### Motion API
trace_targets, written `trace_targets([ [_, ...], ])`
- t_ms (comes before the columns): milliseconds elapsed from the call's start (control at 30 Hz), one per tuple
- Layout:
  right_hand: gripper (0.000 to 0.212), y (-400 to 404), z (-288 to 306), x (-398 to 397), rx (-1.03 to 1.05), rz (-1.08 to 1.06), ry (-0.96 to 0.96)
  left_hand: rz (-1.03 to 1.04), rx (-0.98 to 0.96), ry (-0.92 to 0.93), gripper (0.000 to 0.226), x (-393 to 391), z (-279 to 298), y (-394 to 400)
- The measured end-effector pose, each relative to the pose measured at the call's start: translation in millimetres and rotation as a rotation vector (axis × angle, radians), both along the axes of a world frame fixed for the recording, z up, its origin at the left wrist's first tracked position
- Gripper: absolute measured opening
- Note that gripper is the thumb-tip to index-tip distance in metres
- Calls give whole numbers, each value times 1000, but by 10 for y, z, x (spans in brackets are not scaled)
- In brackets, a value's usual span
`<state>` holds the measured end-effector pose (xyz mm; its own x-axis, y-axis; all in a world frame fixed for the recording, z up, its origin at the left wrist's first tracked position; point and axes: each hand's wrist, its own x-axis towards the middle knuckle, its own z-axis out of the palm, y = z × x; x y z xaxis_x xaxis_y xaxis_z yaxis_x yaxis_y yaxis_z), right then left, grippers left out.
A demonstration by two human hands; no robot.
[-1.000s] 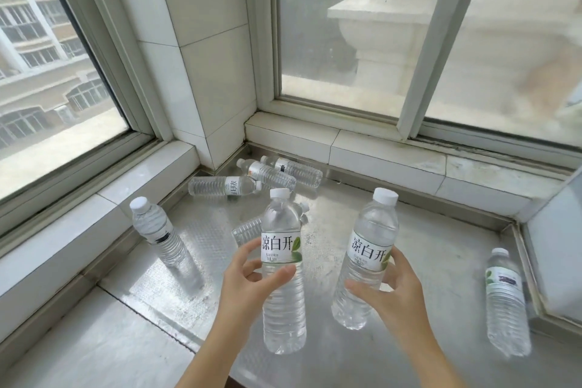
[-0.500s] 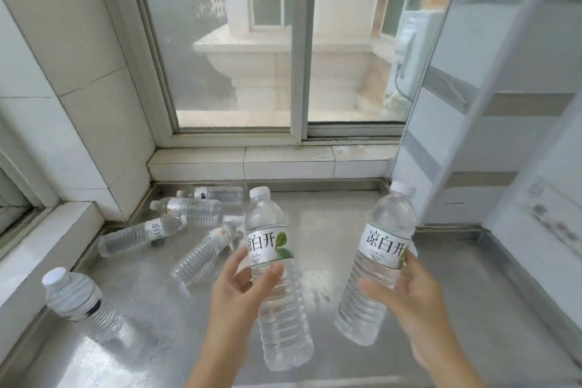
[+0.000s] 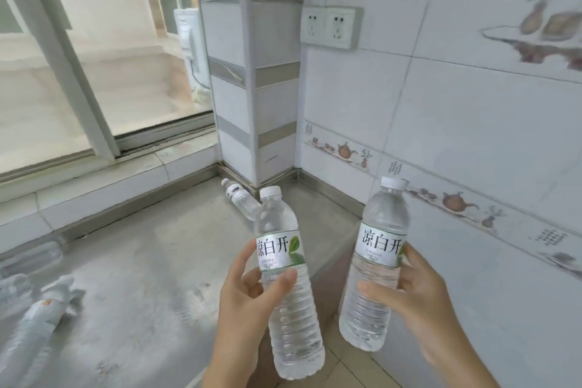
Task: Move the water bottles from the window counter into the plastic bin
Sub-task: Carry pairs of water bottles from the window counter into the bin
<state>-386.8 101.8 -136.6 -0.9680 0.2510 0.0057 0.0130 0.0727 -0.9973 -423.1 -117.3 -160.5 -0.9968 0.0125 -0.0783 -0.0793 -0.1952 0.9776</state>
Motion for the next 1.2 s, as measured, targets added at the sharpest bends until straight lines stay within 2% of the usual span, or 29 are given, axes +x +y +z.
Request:
trace_targets([
  [167,65,533,41,602,43,-225,-3,-227,-12,23,83,111,42,670],
  [333,64,1100,68,1263,14,-425,-2,-422,-6,40,74,443,44,1456],
  [467,60,1598,55,1859,22,-544,-5,-560,-30,48,84,789,-13,2120],
  [600,57,2131,20,2525,-1,-648,-7,-644,-46,31,75,1285,-50,2845],
  [700,59,2511,-6,3032,-20,-704,-18,-719,-42,9,80,1689,-99,3365],
  [800,60,2840,-64,3534,-22,-775,-39,-795,-50,-7,64,2096,-174,3860],
  [967,64,3344,-98,4343,17,-932,-110,-956,-55,-66,69,2712,-213,4660],
  [1100,61,3709,-136,4860,36,-1114,-114,-1096,-36,-49,55,3151,-197,5286],
  [1200,62,3987,-195,5123,13,-1234,-104,-1227,-45,-28,72,3367,-222,5771],
])
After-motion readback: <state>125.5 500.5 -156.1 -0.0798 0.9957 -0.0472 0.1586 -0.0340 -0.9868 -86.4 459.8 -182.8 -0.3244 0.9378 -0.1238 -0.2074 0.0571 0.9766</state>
